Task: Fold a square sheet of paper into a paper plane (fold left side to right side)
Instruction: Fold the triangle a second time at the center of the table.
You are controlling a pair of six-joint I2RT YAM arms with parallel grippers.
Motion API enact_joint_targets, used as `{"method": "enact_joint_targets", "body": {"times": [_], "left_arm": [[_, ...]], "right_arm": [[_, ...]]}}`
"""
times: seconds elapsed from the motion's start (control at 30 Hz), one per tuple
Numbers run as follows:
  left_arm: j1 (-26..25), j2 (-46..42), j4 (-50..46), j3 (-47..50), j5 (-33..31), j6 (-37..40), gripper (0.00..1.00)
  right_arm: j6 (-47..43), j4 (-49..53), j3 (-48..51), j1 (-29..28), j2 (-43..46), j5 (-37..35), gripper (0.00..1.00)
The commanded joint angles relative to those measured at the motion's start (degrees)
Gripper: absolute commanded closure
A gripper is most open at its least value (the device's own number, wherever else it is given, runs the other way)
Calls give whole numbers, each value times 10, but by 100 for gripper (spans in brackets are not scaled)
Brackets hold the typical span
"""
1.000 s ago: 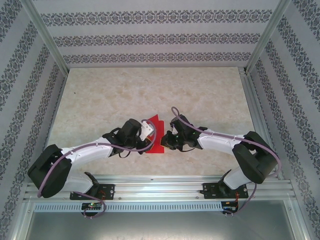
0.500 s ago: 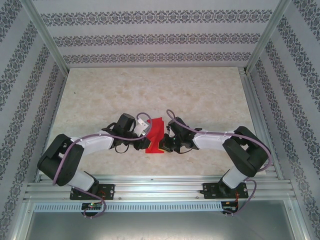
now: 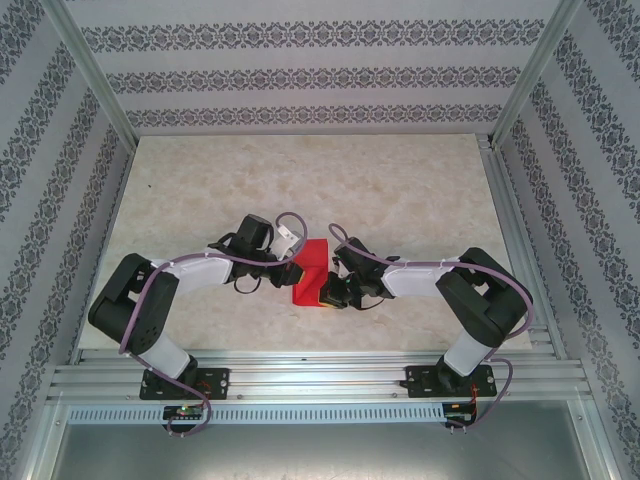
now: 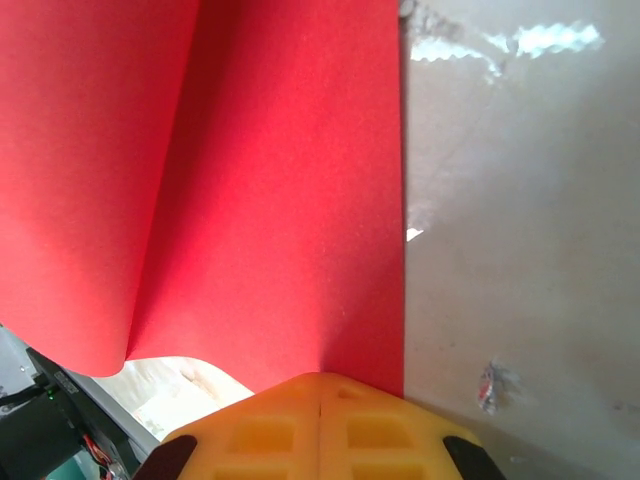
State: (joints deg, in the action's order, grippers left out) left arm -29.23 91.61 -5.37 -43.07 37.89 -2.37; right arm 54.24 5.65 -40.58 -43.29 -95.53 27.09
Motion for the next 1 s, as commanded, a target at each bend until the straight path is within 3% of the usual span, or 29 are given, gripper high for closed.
{"method": "enact_joint_targets", "body": {"times": [0.0, 0.37, 0.97], "left_arm": [[8, 8, -22, -13, 2, 26, 93], [13, 8, -28, -7, -39, 20, 94], [14, 52, -6, -18, -28, 21, 92]], "right_arm": [[-18, 37, -5, -10, -17, -18, 99], [-27, 40, -14, -14, -19, -18, 99], [-33, 43, -22, -19, -27, -15, 99]]}}
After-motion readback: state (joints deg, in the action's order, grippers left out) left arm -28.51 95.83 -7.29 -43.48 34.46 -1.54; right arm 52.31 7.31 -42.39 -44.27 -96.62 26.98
